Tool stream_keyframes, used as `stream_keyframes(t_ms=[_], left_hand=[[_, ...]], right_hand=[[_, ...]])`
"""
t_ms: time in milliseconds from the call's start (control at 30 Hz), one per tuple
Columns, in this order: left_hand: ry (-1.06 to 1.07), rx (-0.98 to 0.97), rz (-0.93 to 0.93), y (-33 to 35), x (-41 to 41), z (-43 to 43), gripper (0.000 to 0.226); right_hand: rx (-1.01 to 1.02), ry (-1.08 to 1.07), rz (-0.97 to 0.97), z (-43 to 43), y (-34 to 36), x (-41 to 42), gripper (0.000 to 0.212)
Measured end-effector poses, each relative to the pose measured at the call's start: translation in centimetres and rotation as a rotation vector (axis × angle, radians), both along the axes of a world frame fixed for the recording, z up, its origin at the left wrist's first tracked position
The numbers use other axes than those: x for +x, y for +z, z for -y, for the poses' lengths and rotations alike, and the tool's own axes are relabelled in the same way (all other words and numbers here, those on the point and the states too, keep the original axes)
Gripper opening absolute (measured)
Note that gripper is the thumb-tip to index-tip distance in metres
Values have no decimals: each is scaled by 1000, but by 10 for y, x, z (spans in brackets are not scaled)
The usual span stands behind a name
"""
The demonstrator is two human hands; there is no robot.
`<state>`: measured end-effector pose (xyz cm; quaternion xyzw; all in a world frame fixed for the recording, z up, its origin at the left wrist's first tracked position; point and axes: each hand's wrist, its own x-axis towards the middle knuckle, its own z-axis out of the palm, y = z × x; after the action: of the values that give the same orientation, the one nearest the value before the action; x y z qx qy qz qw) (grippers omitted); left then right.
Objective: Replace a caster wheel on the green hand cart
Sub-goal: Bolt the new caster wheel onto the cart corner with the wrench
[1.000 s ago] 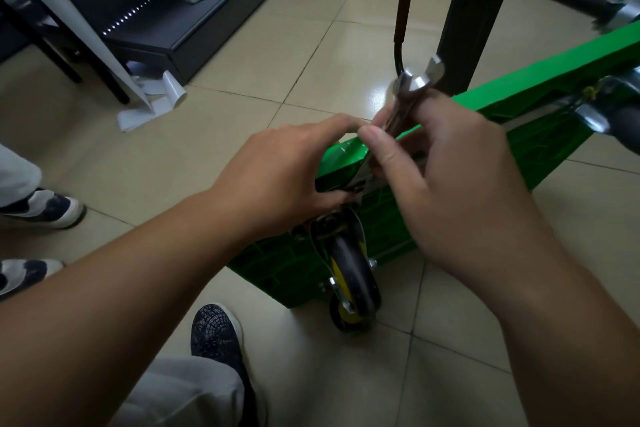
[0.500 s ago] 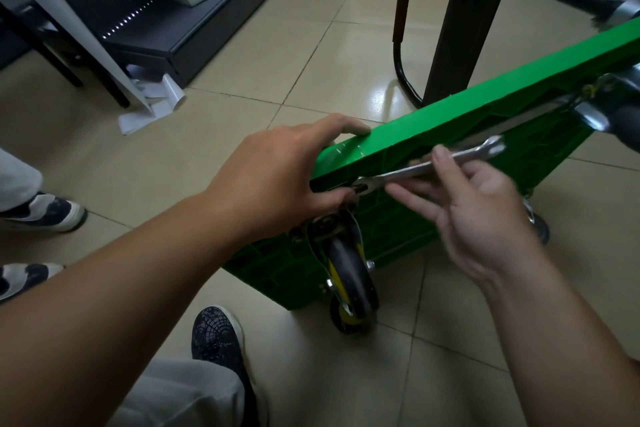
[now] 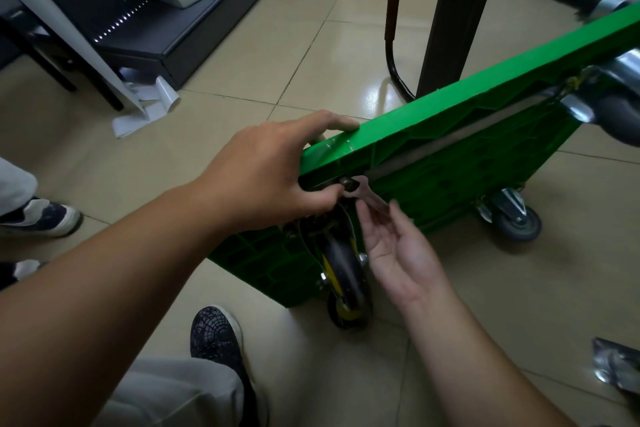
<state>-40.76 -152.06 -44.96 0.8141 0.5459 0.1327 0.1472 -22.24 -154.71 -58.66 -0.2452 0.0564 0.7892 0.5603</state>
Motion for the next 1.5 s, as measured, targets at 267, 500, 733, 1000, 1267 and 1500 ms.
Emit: stream_keyframes(t_ms=[267,500,733,1000,1267,1500], left_hand=[[-55,-182,31,11,-14,-5,56],[-28,-271,143,7,-17,-4,51],[-9,-244,222,5,-15,-2,53],[2,-176,232,1,-16,-2,40],[9,-152,196,3,-15,-1,33],[35,-132,154,4,-14,0,50]], right_hand=[[236,-45,902,-11,75,61,19],[1028,87,1859,3,163,26,3],[1146,208,2105,3,171,2,14],[1204,291,2147,-6,177,-15,17],[1359,167,2098,14,153,-9,17],[1481,94,2180,26,135,-7,19]])
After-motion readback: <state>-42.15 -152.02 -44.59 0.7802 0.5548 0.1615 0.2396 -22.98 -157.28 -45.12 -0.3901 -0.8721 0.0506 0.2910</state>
